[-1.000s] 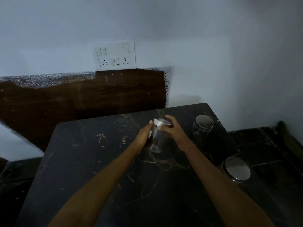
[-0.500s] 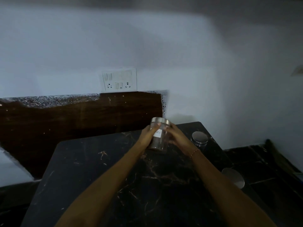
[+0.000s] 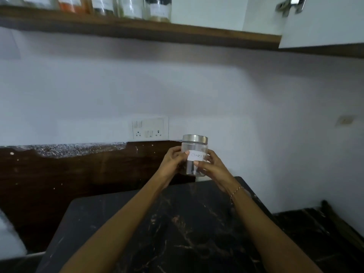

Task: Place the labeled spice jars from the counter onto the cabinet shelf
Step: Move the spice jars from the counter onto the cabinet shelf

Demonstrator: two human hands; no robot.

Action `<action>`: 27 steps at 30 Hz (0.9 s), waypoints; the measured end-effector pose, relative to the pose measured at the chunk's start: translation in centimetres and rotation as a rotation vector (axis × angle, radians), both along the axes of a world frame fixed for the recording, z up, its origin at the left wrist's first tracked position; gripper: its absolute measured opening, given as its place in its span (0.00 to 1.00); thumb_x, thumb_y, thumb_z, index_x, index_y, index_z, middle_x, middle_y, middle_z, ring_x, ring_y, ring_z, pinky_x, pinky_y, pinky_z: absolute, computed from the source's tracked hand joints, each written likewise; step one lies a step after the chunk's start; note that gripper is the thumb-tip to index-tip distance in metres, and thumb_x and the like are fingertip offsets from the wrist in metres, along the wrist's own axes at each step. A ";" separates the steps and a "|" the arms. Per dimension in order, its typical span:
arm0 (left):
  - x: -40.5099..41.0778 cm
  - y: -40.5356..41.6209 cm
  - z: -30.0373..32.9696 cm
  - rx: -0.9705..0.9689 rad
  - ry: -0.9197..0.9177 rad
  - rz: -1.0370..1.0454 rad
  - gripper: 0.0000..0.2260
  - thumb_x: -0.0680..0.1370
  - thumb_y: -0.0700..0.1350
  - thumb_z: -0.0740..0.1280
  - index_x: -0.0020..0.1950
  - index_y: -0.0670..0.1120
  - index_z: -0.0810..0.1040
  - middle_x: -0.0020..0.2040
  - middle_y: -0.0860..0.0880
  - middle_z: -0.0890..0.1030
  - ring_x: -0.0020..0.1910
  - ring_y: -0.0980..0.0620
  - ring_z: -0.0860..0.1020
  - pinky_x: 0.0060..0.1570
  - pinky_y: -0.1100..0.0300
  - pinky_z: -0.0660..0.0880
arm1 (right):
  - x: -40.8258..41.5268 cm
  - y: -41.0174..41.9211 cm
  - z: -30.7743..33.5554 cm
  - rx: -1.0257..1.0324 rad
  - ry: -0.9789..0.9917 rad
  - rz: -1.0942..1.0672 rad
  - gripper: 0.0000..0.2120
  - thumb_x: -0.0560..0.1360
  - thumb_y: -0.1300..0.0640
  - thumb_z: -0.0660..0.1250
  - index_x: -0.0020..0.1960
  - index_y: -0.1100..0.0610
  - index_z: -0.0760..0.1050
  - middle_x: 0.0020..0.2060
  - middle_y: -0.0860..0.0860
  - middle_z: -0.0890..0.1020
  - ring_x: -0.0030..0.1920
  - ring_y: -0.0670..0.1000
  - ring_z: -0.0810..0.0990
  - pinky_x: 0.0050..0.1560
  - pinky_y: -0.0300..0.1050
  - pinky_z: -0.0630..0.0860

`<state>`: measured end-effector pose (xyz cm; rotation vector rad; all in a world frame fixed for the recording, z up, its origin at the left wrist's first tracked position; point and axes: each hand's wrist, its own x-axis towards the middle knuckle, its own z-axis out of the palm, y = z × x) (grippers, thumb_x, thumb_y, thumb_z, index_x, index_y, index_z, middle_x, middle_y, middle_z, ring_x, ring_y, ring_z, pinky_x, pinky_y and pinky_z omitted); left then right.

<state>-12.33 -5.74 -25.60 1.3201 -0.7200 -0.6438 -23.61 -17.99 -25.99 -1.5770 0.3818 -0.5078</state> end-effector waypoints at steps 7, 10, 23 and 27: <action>2.2 -0.7 8.9 -0.127 -0.249 0.136 0.19 0.75 0.47 0.68 0.64 0.45 0.71 0.59 0.44 0.77 0.56 0.49 0.76 0.50 0.58 0.75 | 1.6 -0.3 9.0 -0.257 -0.194 -0.090 0.29 0.68 0.58 0.74 0.64 0.49 0.65 0.58 0.49 0.75 0.54 0.45 0.76 0.42 0.31 0.77; 2.6 -1.3 12.7 -0.190 -0.316 0.229 0.18 0.74 0.48 0.70 0.62 0.46 0.72 0.54 0.48 0.78 0.53 0.52 0.76 0.51 0.60 0.74 | 2.2 -0.8 12.4 -0.333 -0.268 -0.131 0.32 0.68 0.58 0.75 0.67 0.51 0.63 0.62 0.53 0.74 0.60 0.51 0.76 0.54 0.40 0.76; 3.5 -3.3 24.7 -0.445 -0.380 0.366 0.12 0.74 0.45 0.70 0.55 0.41 0.80 0.48 0.47 0.82 0.50 0.51 0.80 0.46 0.62 0.78 | 4.2 -3.4 25.6 -0.576 -0.460 -0.063 0.31 0.71 0.60 0.72 0.71 0.53 0.65 0.62 0.52 0.76 0.58 0.48 0.76 0.49 0.34 0.77; 3.8 -4.4 29.2 -0.518 -0.405 0.419 0.09 0.73 0.44 0.71 0.49 0.40 0.81 0.40 0.51 0.82 0.41 0.54 0.79 0.43 0.61 0.77 | 5.2 -4.4 30.0 -0.566 -0.507 -0.053 0.31 0.70 0.61 0.72 0.70 0.54 0.65 0.55 0.51 0.77 0.53 0.45 0.78 0.43 0.32 0.78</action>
